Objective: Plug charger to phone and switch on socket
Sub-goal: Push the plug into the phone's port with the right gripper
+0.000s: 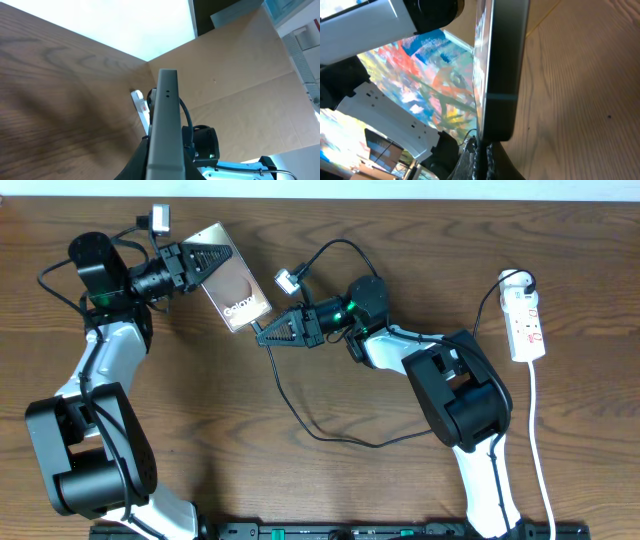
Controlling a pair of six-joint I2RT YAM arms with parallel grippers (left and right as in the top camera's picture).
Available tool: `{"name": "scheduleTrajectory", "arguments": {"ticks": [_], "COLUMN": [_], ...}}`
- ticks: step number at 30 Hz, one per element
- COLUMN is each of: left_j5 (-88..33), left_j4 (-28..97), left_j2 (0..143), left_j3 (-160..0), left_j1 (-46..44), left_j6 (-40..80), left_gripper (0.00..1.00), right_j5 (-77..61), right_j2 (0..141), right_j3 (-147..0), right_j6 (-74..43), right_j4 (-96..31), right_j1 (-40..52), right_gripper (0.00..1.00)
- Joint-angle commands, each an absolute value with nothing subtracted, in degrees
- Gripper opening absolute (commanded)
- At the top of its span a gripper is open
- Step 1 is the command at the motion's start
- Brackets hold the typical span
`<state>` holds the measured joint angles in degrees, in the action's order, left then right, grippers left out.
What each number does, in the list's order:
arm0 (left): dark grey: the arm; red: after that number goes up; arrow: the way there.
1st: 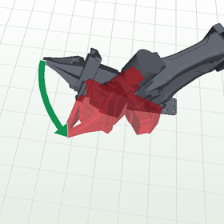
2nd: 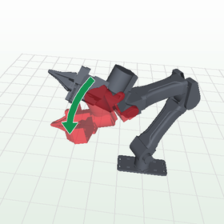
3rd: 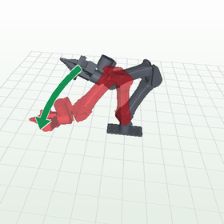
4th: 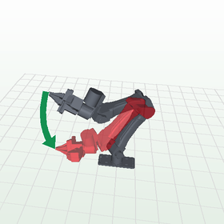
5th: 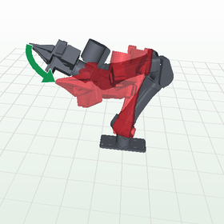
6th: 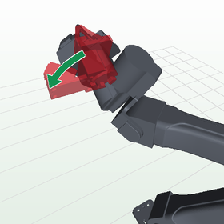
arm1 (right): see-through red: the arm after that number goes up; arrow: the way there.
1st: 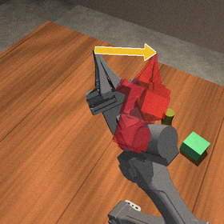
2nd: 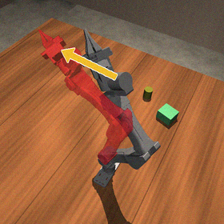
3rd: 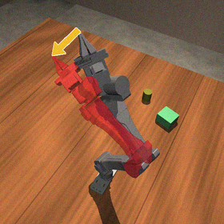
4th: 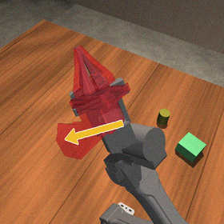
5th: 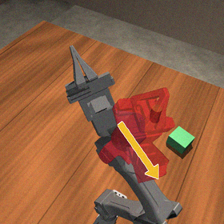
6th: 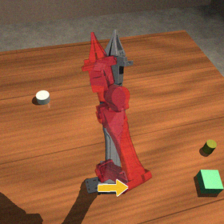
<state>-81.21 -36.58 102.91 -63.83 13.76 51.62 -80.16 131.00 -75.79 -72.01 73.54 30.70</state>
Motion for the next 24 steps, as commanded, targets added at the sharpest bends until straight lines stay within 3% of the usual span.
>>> {"name": "scheduleTrajectory", "arguments": {"ticks": [1, 16, 20, 22, 24], "left_j5": [-86.4, -87.7, -86.5, -85.6, -84.8], "left_j4": [-36.7, -36.7, -36.7, -36.7, -36.7], "left_j2": [102.7, 102.7, 102.7, 102.7, 102.7], "left_j3": [-64.0, -64.0, -64.0, -64.0, -64.0], "left_j1": [13.1, 13.2, 13.4, 13.6, 14.2], "left_j6": [51.0, 51.0, 51.0, 51.0, 51.0], "left_gripper": [0.08, 0.07, 0.07, 0.07, 0.07], "right_j5": [-70.8, -70.1, -71.1, -71.8, -72.6], "right_j2": [130.6, 130.6, 130.6, 130.6, 130.6], "right_j3": [-76.2, -76.2, -76.2, -76.2, -76.2], "right_j6": [-72.4, -72.4, -72.4, -72.4, -72.4], "right_j4": [74.0, 74.0, 74.0, 74.0, 74.0], "right_j1": [30.4, 30.4, 30.4, 30.4, 30.4], "right_gripper": [0.01, 0.01, 0.18, 0.36, 0.67]}}
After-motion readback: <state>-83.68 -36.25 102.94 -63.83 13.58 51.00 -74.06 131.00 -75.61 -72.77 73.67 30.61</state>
